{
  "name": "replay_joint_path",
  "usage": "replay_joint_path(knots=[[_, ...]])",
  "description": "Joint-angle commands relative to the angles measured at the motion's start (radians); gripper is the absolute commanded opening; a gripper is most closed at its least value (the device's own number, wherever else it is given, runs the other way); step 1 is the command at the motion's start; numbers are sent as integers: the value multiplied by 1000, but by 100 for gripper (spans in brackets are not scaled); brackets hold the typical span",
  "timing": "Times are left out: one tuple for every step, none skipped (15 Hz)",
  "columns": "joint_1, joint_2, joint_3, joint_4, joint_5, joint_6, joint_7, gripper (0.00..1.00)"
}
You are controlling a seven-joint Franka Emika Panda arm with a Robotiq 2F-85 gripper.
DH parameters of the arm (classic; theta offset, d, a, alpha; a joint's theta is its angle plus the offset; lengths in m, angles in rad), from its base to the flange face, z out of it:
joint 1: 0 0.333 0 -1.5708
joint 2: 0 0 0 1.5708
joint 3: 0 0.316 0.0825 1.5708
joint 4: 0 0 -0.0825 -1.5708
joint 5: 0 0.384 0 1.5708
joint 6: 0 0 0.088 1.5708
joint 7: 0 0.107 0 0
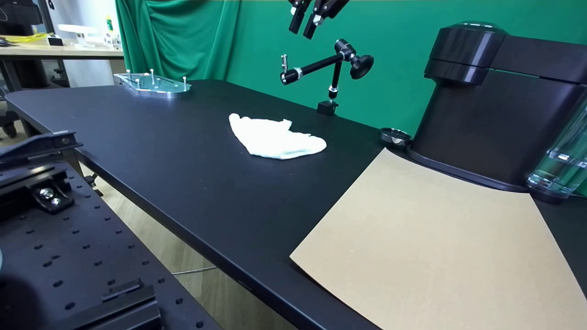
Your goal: Put the cloth on the table
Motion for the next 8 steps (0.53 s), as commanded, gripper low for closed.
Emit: replay_joint_path(knots=[[-1,-30,-11,-46,-27,30,3,68],[1,-36,-13,-62,-45,57,4,74],[5,-45,-13,-83,-72,104,9,82],[8,-55,-15,-108,-100,170,34,88],[10,-67,-15,-139,-122,262,53,94],[13,-75,-14,-168,-144,337,64,99],[15,-82,-15,-197,-171,414,84,100],[17,-89,-16,-228,-201,491,108,100]])
